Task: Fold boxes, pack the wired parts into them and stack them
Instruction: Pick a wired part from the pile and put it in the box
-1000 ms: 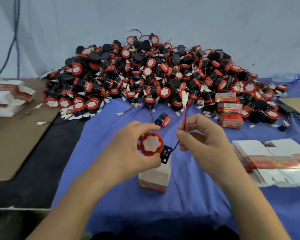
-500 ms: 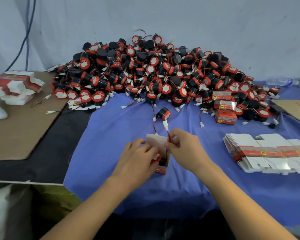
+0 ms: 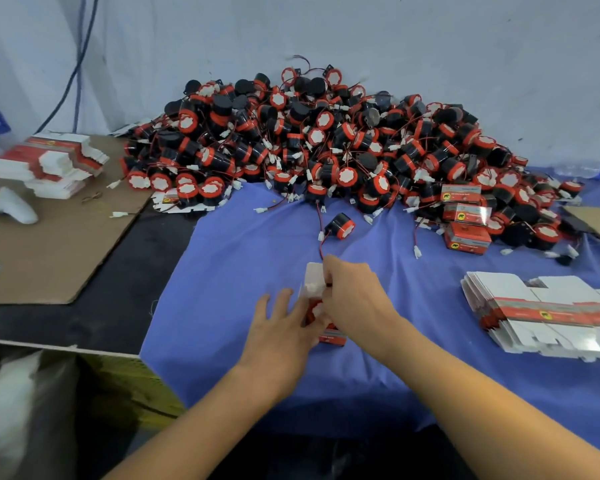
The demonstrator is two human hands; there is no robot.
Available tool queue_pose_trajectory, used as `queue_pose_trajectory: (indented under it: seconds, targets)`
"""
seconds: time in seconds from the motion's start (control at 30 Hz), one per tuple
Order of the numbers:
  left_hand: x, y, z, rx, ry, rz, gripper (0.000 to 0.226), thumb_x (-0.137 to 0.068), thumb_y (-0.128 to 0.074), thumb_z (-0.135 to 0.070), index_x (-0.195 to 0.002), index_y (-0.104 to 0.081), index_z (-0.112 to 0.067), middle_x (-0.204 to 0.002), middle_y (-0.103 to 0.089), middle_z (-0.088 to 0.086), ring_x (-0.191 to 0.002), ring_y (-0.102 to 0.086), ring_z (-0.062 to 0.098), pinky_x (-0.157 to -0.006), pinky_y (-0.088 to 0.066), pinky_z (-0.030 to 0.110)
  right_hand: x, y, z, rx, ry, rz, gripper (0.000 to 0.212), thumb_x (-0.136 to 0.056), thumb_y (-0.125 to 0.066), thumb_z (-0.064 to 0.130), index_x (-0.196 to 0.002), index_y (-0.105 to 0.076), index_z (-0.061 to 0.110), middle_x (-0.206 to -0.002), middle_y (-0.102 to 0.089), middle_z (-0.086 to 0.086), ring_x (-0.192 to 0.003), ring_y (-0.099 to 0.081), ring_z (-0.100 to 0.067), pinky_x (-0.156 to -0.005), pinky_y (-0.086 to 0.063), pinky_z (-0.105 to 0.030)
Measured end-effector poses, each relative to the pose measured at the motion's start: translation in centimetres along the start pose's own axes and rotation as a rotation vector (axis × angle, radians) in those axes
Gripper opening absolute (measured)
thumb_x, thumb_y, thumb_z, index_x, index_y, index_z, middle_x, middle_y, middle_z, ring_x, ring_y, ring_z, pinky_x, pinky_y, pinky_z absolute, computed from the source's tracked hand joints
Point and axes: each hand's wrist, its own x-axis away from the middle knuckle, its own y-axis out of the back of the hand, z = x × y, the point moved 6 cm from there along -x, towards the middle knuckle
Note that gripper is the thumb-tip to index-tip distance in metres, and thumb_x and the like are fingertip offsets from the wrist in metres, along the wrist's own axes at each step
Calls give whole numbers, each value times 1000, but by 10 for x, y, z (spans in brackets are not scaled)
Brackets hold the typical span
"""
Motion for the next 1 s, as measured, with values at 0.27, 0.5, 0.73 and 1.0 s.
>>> queue_pose_trajectory:
  seconds: [0.27, 0.5, 0.73, 1.0]
  targets:
    - [10, -13, 0, 215, 42, -82, 38, -97, -55, -29, -133, -48, -42, -164, -17, 3, -140, -29, 31, -108, -35, 46, 11, -23, 3, -158, -59, -82, 6, -80, -41, 13, -76, -44, 17, -87, -54, -3, -69, -53, -23, -49, -40, -31]
    - [16, -22, -2, 349, 88, -191, 56, -86, -63, -16, -134, -48, -41, -158, -31, 0, -121, -43, 24, -91, -47, 37, 20, -23, 5, 111, 45, -53, 18, -92, -49, 11, -86, -35, 21, -90, -42, 11, -75, -50, -18, -61, -52, -35]
    - [17, -23, -1, 493, 15, -273, 46, -85, -58, -5, -122, -56, -32, -141, -44, -6, -108, -46, 20, -91, -47, 34, 11, -34, 1, 123, -57, -16, 10, -92, -48, 14, -86, -43, 20, -84, -52, 6, -66, -47, -18, -47, -27, -28]
    - [23, -21, 2, 610, -75, -354, 45, -88, -51, -1, -123, -52, -29, -143, -43, -7, -101, -44, 18, -89, -43, 27, 9, -39, -3, 101, -35, -36, 30, -101, -42, 29, -73, -45, 21, -75, -55, 5, -71, -54, -24, -65, -33, -34]
